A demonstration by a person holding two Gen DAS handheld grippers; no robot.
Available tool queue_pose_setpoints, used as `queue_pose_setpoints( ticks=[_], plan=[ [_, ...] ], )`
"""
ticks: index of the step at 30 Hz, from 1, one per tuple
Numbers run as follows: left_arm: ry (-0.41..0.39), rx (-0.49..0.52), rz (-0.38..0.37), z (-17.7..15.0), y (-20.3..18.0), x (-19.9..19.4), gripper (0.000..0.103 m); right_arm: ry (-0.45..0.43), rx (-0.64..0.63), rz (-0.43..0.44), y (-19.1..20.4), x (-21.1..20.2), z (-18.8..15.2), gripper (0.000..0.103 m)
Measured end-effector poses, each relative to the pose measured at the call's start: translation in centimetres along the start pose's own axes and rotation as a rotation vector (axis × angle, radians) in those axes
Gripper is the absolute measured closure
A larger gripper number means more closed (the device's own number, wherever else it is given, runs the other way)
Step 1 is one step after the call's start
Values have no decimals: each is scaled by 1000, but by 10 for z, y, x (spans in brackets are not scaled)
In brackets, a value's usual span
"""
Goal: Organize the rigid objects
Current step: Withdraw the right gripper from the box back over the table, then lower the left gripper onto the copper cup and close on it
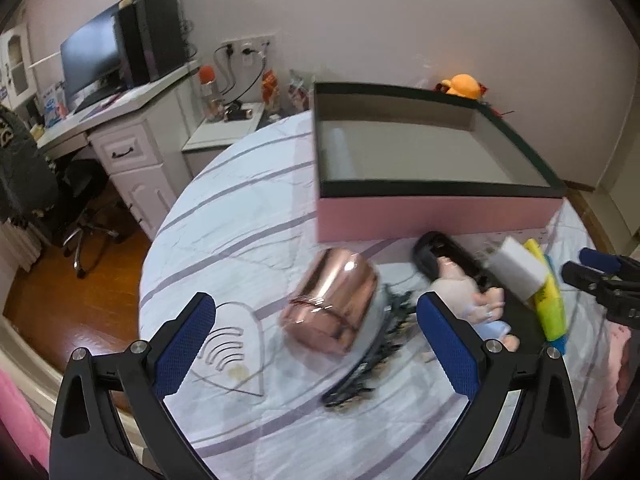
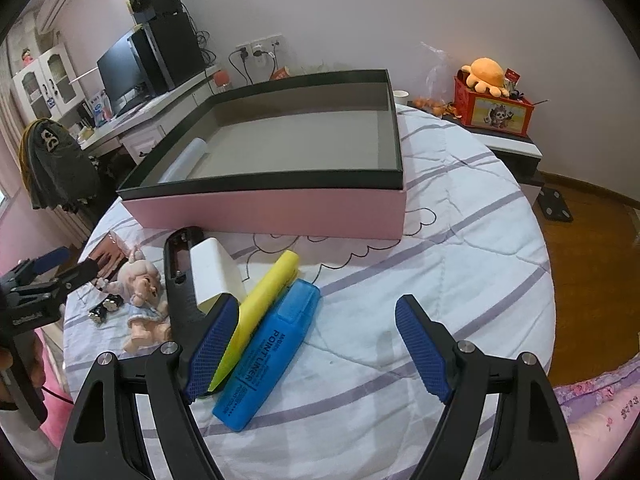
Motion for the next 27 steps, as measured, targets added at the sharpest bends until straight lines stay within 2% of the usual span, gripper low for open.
queue_pose_setpoints(
  ticks=[6, 8, 12, 14, 17, 21, 27],
  plan=[
    [-18, 46, -80, 0, -34, -9, 4, 2, 0, -2, -2, 0, -1, 21],
    [-7, 70, -62, -1, -38, -6, 18, 7, 0, -1, -3, -1, -1, 21],
    [35, -20, -74, 2, -10, 5, 25, 9, -10, 1, -3, -4, 0, 21],
    [45, -40, -41, 3, 1, 10, 36, 0, -7, 0, -4, -5, 1, 21],
    [71, -70, -74, 2, 11, 16, 42, 5, -6, 1, -3, -3, 2, 21],
    [98, -31, -58, -2, 11, 26, 47, 6, -3, -3, -1, -2, 2, 21],
    [123, -32, -119, -1, 10, 37, 50, 16, -17, -9, 5, 0, 5, 21]
  ],
)
Point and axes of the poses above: each gripper's, at about its wrist camera, not at the fingertips, and x roughly the way its jaws point, y to its left, z to its top, the point moved 2 cm from there along x, roughly the way its jaws point, and after that the axes turned 11 degrees about -x, right-handed, at the moved point
